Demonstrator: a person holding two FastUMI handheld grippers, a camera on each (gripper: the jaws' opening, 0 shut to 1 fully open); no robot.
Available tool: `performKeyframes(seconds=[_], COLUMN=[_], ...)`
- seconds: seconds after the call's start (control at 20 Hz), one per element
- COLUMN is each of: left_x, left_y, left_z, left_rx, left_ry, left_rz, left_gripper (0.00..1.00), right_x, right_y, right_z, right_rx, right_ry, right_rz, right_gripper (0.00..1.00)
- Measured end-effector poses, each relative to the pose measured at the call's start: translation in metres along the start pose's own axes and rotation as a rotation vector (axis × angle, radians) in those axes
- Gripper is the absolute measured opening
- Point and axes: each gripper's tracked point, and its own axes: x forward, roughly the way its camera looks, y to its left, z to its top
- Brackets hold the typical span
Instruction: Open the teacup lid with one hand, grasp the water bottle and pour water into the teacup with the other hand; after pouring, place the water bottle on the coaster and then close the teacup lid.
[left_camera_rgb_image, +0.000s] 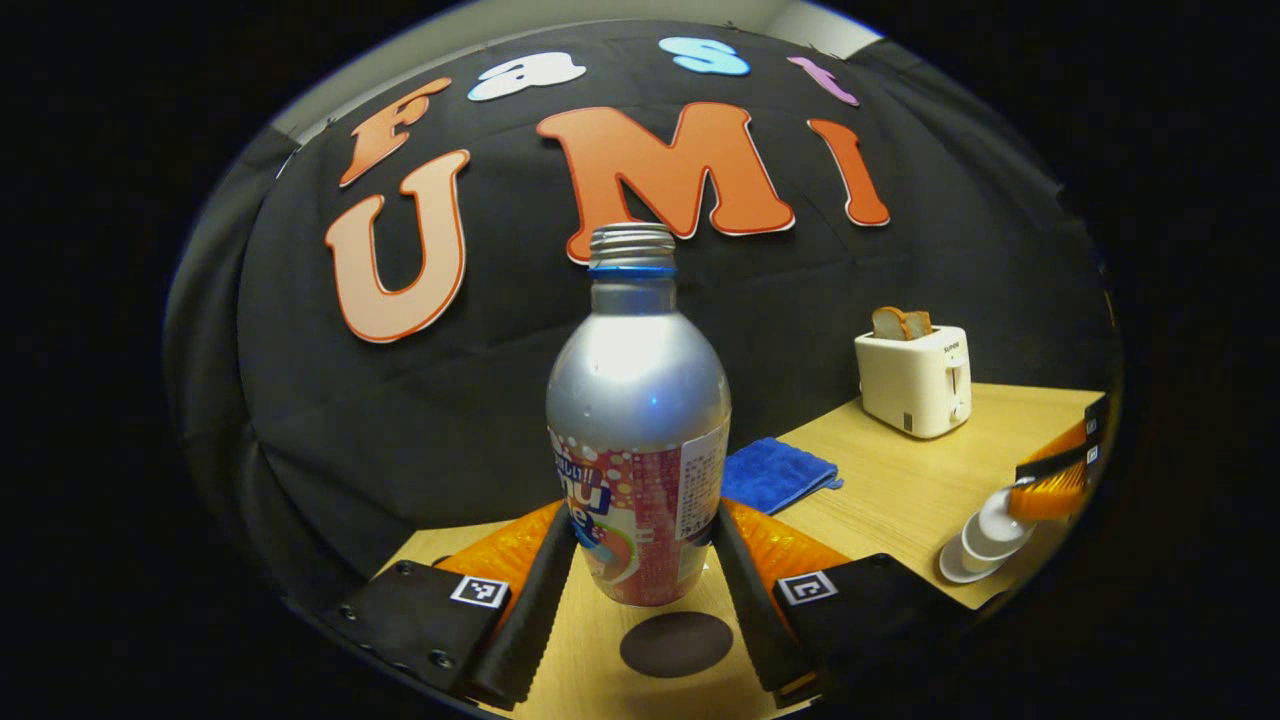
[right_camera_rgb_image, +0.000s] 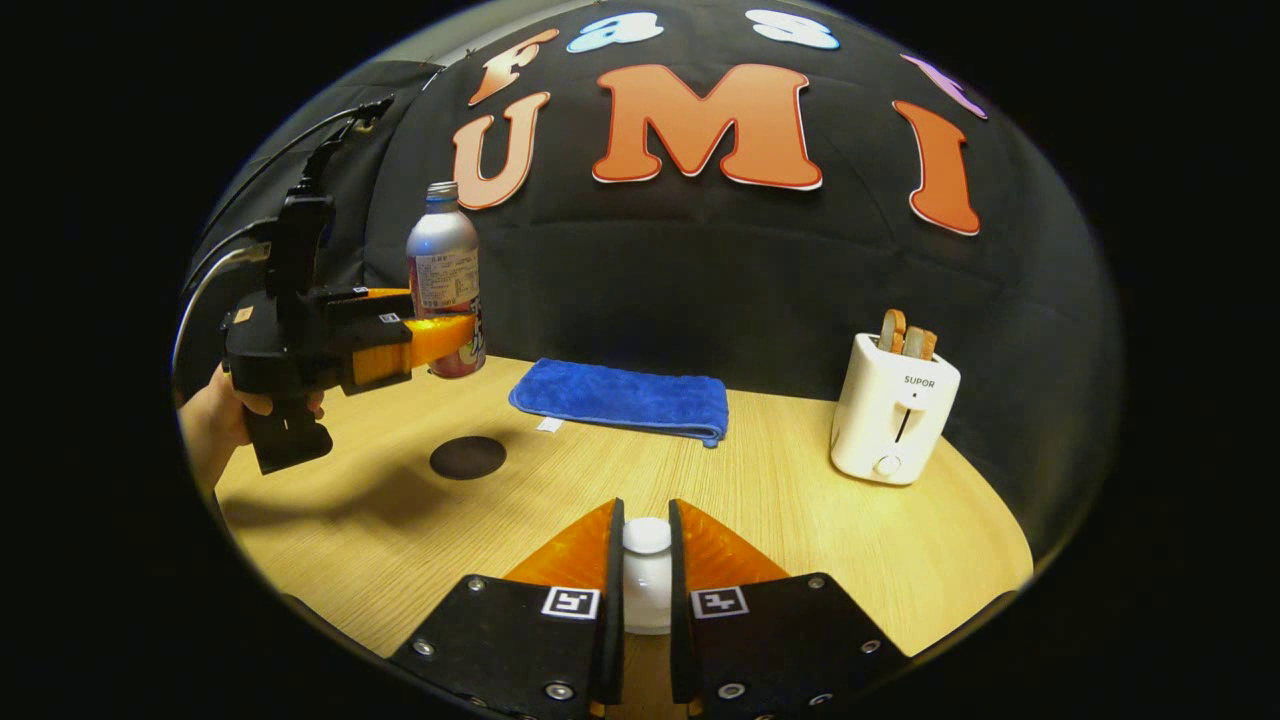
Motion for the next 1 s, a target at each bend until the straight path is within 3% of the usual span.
performKeyframes(seconds=[0.35,0.7,1.0], left_x=[0.005,0.01,0.015], left_y=[0.001,0.007,0.006], left_z=[-0.023,-0.046,-0.092], left_rx=[-0.17,-0.252,-0.299], left_ry=[0.048,0.091,0.194], left_rz=[0.0,0.007,0.002], left_gripper=[0.81,0.81,0.82], right_x=[0.008,0.01,0.006], right_y=[0.002,0.0,0.001], right_z=[-0.011,-0.019,-0.018], right_rx=[0.019,0.065,0.041], right_ry=[-0.01,-0.017,-0.026], right_rz=[0.006,0.003,-0.01], right_gripper=[0.19,0.19,0.27])
